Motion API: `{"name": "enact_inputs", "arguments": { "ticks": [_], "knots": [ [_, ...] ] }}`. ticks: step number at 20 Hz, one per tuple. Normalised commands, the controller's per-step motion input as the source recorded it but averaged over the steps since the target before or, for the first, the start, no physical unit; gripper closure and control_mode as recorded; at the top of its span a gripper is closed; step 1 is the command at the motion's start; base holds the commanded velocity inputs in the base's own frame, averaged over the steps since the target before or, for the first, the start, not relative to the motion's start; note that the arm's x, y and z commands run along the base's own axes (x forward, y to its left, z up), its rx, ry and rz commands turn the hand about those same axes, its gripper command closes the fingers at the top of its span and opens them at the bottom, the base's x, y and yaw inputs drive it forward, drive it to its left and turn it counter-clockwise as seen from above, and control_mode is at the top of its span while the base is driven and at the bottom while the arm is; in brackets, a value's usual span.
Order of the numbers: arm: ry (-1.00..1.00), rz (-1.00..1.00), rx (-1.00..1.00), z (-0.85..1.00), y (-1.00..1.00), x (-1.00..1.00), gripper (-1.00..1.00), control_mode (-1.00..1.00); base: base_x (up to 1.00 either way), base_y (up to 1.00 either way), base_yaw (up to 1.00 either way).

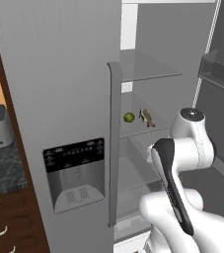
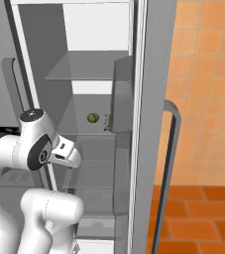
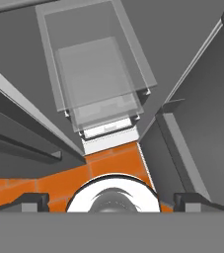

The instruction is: Place one lime and one fish in each tupperware on the nearby counter, to pack two identical lunches.

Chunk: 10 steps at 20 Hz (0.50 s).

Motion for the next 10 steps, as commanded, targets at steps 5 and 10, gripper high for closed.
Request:
{"name": "enact_inputs", "arguments": {
  "ticks": [5, 10],
  "knots": [
    [0.0, 0.0, 0.0, 0.0, 0.0, 0.0, -1.0, 1.0, 0.12, -0.2, 0.05],
    [0.0, 0.0, 0.0, 0.0, 0.0, 0.0, -1.0, 1.0, 0.0, 0.0, 0.0]
  ]
}}
